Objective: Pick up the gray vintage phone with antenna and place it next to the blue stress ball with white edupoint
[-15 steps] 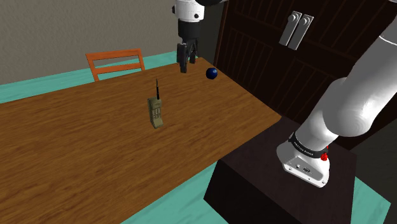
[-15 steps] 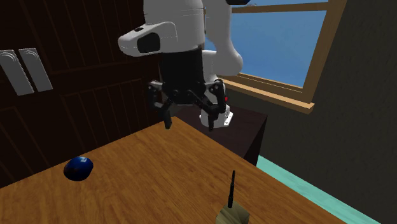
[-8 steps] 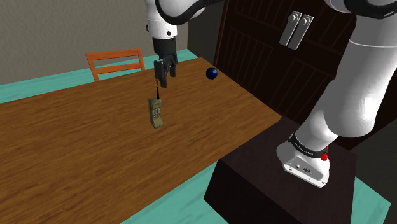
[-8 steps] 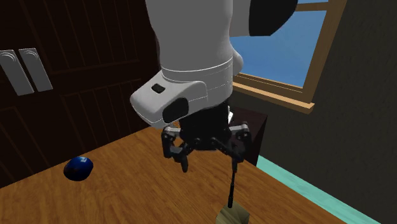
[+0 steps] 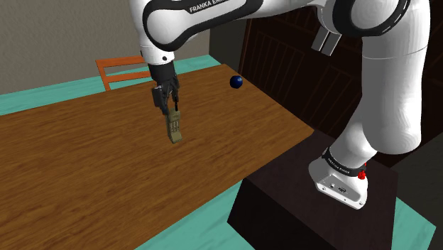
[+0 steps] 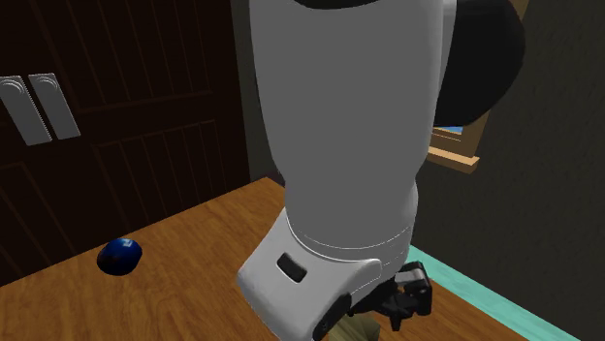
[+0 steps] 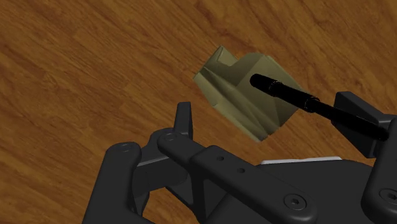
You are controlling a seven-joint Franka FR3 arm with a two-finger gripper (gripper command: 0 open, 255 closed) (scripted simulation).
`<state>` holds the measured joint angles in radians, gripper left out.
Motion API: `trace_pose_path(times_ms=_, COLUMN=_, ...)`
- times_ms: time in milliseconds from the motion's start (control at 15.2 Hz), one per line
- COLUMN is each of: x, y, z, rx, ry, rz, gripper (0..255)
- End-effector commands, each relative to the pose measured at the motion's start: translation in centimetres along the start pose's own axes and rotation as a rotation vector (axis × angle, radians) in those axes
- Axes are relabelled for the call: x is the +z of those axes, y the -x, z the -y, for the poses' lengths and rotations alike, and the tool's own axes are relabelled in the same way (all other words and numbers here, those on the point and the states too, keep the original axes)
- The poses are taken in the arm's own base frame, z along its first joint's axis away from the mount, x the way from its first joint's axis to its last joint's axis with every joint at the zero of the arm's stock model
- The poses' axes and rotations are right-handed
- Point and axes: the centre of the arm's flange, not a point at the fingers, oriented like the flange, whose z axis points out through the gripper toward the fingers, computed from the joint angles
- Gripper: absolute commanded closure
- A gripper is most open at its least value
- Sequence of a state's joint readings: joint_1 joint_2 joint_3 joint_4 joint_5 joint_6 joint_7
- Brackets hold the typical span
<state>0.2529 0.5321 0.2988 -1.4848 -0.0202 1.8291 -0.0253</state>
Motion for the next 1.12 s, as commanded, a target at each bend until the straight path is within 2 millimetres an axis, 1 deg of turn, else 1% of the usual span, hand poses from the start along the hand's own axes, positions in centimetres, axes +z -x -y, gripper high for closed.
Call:
trace_pose_path(times_ms=0, x=1.1, y=-0.2, z=0.1, rx=-0.002, ry=-0.001, rz=0.001, gripper=0)
trace_pose_path(times_ms=330, x=3.5, y=-0.2, z=0.1, rx=-0.002, ry=-0.001, rz=0.001, gripper=0)
trace_pose_path(times_ms=792, x=3.5, y=-0.2, z=0.1, rx=-0.002, ry=-0.001, rz=0.001, gripper=0)
trace_pose_path(times_ms=858, x=3.5, y=-0.2, z=0.1, rx=-0.002, ry=-0.001, rz=0.001, gripper=255)
trace_pose_path(times_ms=1056, x=3.5, y=-0.2, z=0.1, rx=-0.002, ry=-0.001, rz=0.001, gripper=255)
